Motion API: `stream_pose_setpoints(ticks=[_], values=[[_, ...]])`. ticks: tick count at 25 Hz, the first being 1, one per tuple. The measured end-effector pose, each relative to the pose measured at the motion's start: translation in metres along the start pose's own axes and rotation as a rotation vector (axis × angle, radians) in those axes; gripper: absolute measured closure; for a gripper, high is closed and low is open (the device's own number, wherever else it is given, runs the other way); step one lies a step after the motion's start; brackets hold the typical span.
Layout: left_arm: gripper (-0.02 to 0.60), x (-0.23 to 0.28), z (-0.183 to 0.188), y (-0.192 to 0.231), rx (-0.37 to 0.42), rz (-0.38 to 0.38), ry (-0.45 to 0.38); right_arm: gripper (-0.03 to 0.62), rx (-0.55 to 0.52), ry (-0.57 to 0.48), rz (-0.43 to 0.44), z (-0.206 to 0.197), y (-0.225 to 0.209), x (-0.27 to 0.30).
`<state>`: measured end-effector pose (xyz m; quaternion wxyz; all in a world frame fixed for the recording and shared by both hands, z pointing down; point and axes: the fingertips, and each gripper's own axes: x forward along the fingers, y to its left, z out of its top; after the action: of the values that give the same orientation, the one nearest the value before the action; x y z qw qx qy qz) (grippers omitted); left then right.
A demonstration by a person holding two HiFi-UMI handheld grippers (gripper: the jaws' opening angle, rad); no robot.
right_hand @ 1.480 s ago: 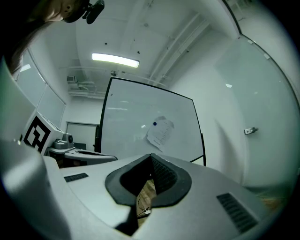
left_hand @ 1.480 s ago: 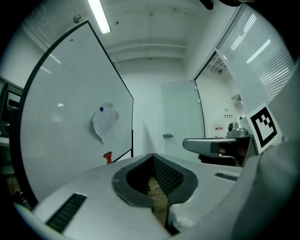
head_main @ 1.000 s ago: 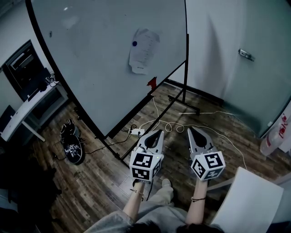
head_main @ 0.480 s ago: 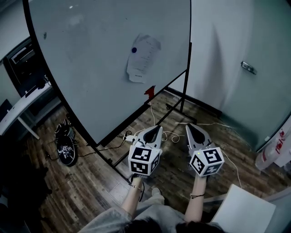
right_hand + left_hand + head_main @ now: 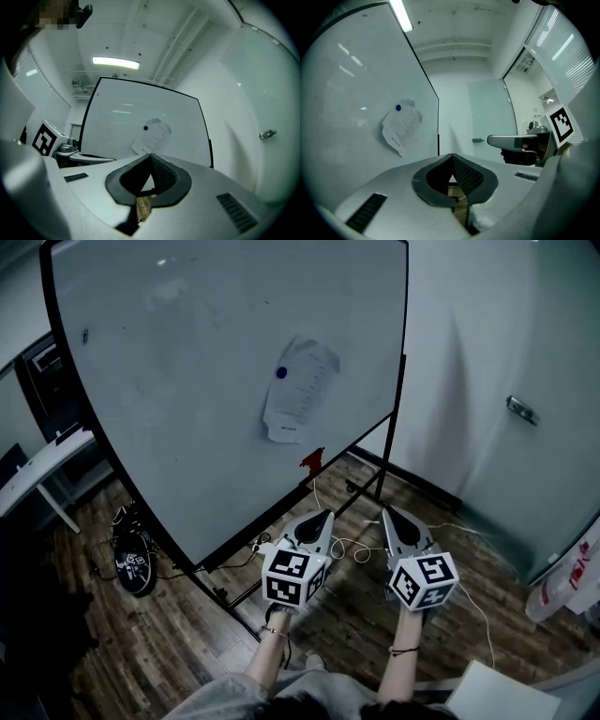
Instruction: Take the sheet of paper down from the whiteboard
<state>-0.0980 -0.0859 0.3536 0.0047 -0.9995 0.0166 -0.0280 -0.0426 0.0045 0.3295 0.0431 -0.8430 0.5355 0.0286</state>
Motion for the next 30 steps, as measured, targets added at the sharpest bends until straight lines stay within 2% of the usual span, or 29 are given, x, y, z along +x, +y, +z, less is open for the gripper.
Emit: stream_pose_setpoints(ticks=[7,12,19,25,30], values=[[0.577,0.022,-0.003,0.026,-0.043,0.007,0.006,0.594,0.017,0.025,0.074,-0.007,0.005,0.044],[0.577,0.043,-0.007,0.045,-0.054,0.025,0.002,0.594,0.0,0.043,0.067,-0.012,-0.009,0.065],[0.577,0.066,-0.012,0.058,-0.071,0.01,0.003,0.594,-0.002,0.038,0.042,-0.017,-0.025,0.085],[0.577,0.079,-0.007,0.071,-0.078,0.033,-0.022,0.594,-0.027,0.027,0.073,-0.015,-0.033,0.1],[0.577,0.085,-0.011,0.075,-0.065,0.048,0.013,0.594,0.009,0.013,0.101,-0.018,-0.04,0.113]])
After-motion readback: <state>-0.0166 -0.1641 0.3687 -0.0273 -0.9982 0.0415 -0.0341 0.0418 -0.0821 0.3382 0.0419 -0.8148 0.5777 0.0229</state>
